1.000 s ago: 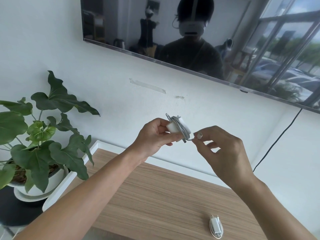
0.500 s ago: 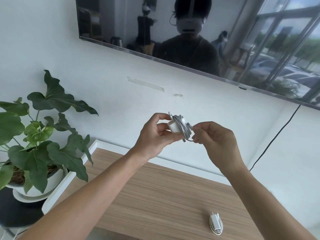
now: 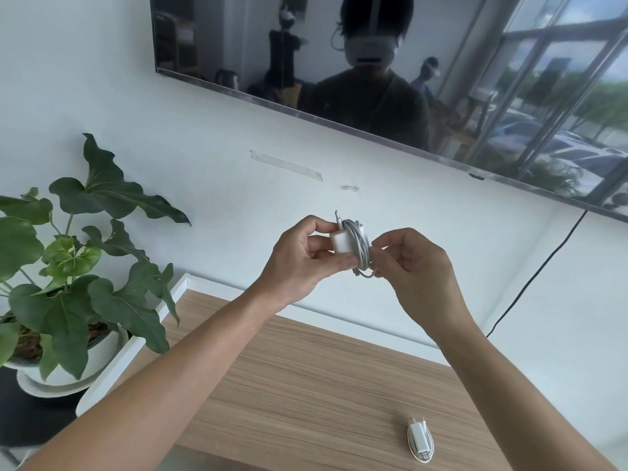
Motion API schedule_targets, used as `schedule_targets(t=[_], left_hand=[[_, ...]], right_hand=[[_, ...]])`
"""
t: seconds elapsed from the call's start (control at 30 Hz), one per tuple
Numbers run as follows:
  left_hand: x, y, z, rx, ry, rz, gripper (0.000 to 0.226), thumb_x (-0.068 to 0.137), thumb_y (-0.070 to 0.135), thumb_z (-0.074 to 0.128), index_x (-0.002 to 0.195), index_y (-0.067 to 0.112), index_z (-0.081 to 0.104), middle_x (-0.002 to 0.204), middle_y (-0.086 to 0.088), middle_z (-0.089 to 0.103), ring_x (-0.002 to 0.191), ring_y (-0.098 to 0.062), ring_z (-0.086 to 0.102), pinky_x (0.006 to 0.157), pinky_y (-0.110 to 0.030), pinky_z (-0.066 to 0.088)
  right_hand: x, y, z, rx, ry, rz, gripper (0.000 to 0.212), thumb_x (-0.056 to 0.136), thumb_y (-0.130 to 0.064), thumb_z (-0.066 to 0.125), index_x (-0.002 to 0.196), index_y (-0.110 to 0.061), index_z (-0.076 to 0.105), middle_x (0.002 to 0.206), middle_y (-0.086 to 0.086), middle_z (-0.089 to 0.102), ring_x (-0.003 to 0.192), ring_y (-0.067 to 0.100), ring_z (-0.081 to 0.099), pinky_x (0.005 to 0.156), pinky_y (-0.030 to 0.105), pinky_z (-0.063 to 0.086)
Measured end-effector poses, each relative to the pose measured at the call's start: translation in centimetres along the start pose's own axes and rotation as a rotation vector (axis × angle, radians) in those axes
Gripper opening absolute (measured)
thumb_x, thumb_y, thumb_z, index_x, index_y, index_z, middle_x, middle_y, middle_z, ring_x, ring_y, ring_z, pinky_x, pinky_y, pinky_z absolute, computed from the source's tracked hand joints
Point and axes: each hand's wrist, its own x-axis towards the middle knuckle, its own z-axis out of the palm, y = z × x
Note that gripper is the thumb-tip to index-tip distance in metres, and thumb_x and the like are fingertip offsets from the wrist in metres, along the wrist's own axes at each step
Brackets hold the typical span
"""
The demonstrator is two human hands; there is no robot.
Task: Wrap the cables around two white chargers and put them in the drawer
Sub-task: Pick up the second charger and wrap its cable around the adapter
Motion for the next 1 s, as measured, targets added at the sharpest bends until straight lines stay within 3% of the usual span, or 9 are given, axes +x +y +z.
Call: schedule_targets(t=[0.1,0.23,0.4,0.63,0.8,1.0], left_hand=[[0.2,0.2,-0.3,0.015,0.004,-0.008,0.043,0.077,0.009,0.09,0.11,0.013,0.063,0.092,-0.004,0.083,0.069,-0.013,0.068,0.061,-0.019,0.051],[0.3,0.1,-0.6,0.031,0.009,-0.026,0.043,0.077,0.013,0.09,0.111,0.013,0.064,0.091,-0.003,0.083,0.078,-0.024,0.074,0.064,-0.025,0.055],[0.3,-0.1,-0.9,0.017,0.035,-0.055,0.042,0.079,0.016,0.088,0.113,0.013,0.064,0.092,-0.001,0.083,0.083,-0.015,0.077,0.065,-0.025,0.054],[0.9,0.2,-0.5,0.005,-0.002,-0.055,0.04,0.08,0.017,0.087,0.113,0.011,0.065,0.09,-0.003,0.083,0.082,-0.015,0.077,0.066,-0.026,0.056],[0.9,-0.4,-0.4,-0.011,-0.017,-0.06,0.036,0.082,0.018,0.086,0.111,0.012,0.065,0.09,-0.005,0.083,0.084,-0.016,0.078,0.067,-0.026,0.056],[1.3,-0.5,-0.6,0.005,-0.043,-0.075,0.04,0.08,0.015,0.088,0.112,0.011,0.063,0.091,-0.004,0.083,0.082,-0.015,0.077,0.067,-0.025,0.057]], right_hand=[[0.2,0.1,0.2,-0.037,-0.015,-0.007,0.009,0.095,-0.016,0.067,0.091,-0.022,0.072,0.077,0.001,0.075,0.076,0.02,0.071,0.08,0.041,0.058],[0.0,0.3,0.4,-0.101,-0.011,-0.081,0.013,0.096,-0.015,0.065,0.093,-0.023,0.074,0.078,-0.006,0.075,0.075,0.014,0.069,0.072,0.024,0.055],[-0.7,0.3,0.9,-0.177,-0.035,-0.2,0.017,0.096,-0.011,0.065,0.107,-0.023,0.073,0.089,-0.008,0.072,0.082,0.001,0.065,0.072,0.005,0.044],[-0.1,0.7,0.2,-0.15,-0.068,-0.198,0.028,0.097,-0.006,0.062,0.109,-0.031,0.068,0.093,-0.003,0.067,0.082,0.0,0.064,0.076,0.005,0.045],[0.1,1.0,0.1,-0.15,-0.075,-0.112,0.028,0.098,-0.009,0.061,0.115,-0.026,0.075,0.094,-0.002,0.057,0.075,0.0,0.057,0.071,0.006,0.042],[0.1,0.8,0.1,-0.013,-0.027,0.001,0.021,0.094,-0.01,0.069,0.107,-0.024,0.079,0.089,-0.006,0.072,0.071,0.003,0.062,0.066,0.012,0.047]])
